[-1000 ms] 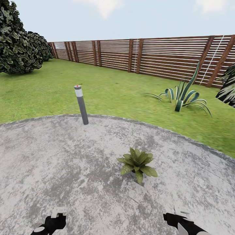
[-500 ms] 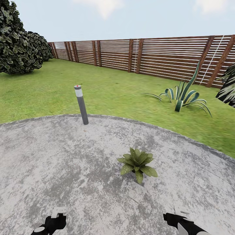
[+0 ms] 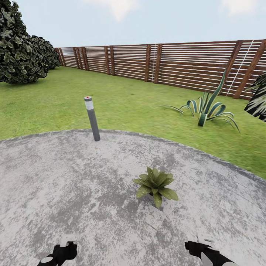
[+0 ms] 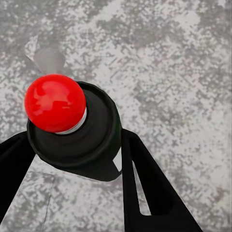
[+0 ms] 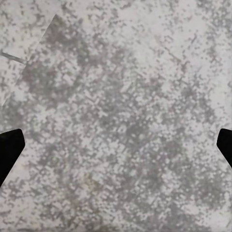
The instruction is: Pick up the pesticide atomizer in the garden and spray insectifuge to fully cover both potted plants in the garden.
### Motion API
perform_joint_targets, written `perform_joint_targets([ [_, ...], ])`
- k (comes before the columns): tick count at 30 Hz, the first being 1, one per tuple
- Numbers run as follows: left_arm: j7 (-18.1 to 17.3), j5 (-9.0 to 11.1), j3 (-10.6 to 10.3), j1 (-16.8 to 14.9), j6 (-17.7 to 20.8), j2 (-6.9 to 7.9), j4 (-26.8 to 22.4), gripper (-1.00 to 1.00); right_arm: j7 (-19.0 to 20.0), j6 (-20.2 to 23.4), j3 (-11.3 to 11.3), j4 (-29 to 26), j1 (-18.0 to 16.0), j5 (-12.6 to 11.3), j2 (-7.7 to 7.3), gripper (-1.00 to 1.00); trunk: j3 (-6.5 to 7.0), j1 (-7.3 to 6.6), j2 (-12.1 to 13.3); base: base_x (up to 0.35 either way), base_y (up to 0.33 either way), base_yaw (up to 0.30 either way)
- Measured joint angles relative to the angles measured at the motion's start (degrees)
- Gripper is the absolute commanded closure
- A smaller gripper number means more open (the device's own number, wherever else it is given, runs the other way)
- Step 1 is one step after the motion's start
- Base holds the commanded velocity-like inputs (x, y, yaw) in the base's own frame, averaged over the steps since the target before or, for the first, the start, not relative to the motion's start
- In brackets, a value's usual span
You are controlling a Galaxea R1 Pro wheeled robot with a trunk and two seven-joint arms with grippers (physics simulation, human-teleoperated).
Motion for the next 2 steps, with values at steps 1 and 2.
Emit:
perform_joint_targets([
  [1, 0.0, 0.0, 0.0, 0.0, 0.01, 0.01, 0.0, 1.0, 0.0, 0.0, 0.0, 0.0, -0.01, 0.0, 0.0, -1.0, 0.0, 0.0, 0.0, 0.0, 0.0, 0.0],
  [2, 0.0, 0.0, 0.0, 0.0, -0.01, 0.01, 0.0, 1.0, 0.0, 0.0, 0.0, 0.0, 0.0, 0.0, 0.01, -1.0, 0.0, 0.0, 0.0, 0.0, 0.0, 0.0],
])
